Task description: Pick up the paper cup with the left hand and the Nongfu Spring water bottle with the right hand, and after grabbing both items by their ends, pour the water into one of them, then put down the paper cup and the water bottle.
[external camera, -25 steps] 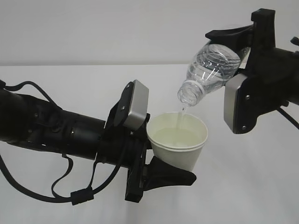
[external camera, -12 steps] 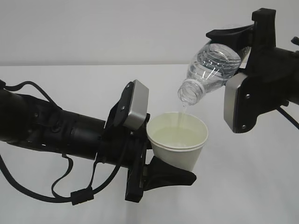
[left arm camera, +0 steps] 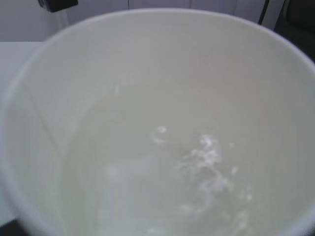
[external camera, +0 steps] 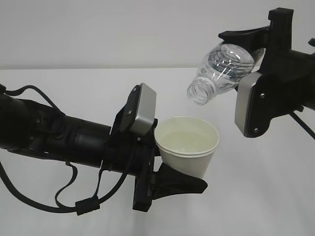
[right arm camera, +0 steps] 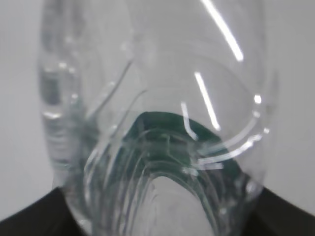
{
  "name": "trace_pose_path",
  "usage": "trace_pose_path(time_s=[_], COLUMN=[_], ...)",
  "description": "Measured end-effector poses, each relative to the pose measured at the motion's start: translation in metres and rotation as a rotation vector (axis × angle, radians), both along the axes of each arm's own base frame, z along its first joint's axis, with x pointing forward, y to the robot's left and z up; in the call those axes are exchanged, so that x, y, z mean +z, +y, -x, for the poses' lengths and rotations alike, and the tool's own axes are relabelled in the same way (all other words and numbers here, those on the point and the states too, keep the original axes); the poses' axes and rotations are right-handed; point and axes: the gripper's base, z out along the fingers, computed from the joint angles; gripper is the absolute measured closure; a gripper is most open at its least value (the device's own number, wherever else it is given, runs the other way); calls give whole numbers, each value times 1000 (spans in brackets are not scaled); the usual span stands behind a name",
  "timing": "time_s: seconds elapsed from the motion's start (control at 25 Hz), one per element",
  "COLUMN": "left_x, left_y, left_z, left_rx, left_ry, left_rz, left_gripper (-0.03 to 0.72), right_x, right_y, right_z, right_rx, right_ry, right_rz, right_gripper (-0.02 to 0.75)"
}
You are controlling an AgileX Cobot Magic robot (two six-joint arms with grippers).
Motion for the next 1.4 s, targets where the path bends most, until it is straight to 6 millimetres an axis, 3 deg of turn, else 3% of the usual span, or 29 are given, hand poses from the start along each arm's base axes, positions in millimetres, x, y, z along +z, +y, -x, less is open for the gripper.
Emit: trace_pose_path(time_s=[0.44,1.4], left_x=[1,2], left_y=[0,-1], left_z=[-2,-2], left_rx=[24,29], left_ry=[10,12], left_rz=[14,17], left_gripper=[247,247], right_x=[0,1], right_y=[0,-1], right_z=[0,0], right_rx=[-8,-58], right_ry=[38,235], right_rz=[-57,-368], right_gripper=[270,270])
